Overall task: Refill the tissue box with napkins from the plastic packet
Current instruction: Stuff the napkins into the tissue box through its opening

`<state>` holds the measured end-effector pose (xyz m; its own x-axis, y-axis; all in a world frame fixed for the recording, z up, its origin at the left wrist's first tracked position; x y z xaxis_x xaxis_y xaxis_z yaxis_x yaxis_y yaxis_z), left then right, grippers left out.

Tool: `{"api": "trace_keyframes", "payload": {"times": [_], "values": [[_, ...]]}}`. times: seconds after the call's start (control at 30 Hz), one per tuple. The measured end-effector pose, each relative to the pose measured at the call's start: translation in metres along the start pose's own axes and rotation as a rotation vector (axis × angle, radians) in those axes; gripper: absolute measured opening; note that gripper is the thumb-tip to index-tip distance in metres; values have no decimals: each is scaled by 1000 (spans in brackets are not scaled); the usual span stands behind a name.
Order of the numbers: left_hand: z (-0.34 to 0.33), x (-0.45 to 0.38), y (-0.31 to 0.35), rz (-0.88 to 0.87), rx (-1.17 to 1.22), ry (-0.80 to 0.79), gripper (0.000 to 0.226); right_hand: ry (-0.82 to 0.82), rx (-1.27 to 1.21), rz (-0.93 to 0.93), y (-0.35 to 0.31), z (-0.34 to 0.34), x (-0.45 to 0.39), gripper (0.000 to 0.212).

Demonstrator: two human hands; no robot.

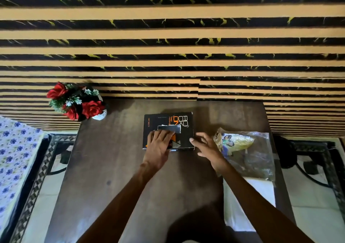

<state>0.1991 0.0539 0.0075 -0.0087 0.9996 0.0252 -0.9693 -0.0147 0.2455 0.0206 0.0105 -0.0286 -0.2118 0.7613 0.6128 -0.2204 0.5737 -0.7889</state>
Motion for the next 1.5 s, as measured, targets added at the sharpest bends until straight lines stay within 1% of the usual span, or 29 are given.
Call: {"api": "trace_keyframes", "payload": {"times": [0.07,0.17,0.23,0.33,0.43,0.5,0.6,0.67,0.73,0.8,0.87,0.93,1.03,1.1,1.17,1.33,1.5], "values": [[-7,27,7,-14,1,-29,64,-11,-54,-60,27,-2,15,38],[-19,59,18,-41,-17,-80,67,27,-107,-90,61,-3,31,40],[-24,77,23,-50,-17,-97,68,58,-130,-102,79,-5,42,34],[-27,99,28,-32,-11,-116,68,63,-147,-117,101,-6,55,23],[-31,117,26,0,-15,-123,74,10,-104,-116,113,-7,68,24],[-30,124,25,18,-2,-92,72,-37,-57,-109,116,-7,72,33],[-28,130,25,24,-10,-33,70,-49,96,-37,107,-3,73,65],[-30,127,27,20,9,-53,81,-97,234,55,90,-2,70,96],[-32,118,33,-18,-4,-95,96,-203,358,111,75,-5,67,122],[-35,107,39,-50,-28,-167,109,-292,562,185,62,-9,62,136],[-41,97,41,-65,-51,-236,118,-369,773,259,55,-14,56,146],[-45,90,39,-55,-63,-269,121,-419,891,290,50,-18,50,151],[-48,85,30,18,-17,-264,115,-406,961,317,42,-19,44,153],[-48,83,24,40,-17,-246,112,-393,956,319,39,-21,44,152],[-47,83,20,16,-37,-238,113,-376,949,321,39,-23,46,151],[-52,91,12,1,-50,-264,119,-346,902,357,45,-33,57,151],[-55,91,9,-18,-75,-282,120,-299,890,344,50,-28,58,149]]}}
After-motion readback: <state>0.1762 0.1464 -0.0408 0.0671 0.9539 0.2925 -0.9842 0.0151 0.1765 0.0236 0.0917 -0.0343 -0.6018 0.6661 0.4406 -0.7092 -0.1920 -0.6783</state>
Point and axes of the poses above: each hand's wrist, its own x-axis away from the middle knuckle, its own z-axis out of the back of the hand, y = z × x, the point moved 8 cm from there along -x, towards the middle knuckle, and after that the axes turned 5 degrees about -x, right-handed, at the moved point
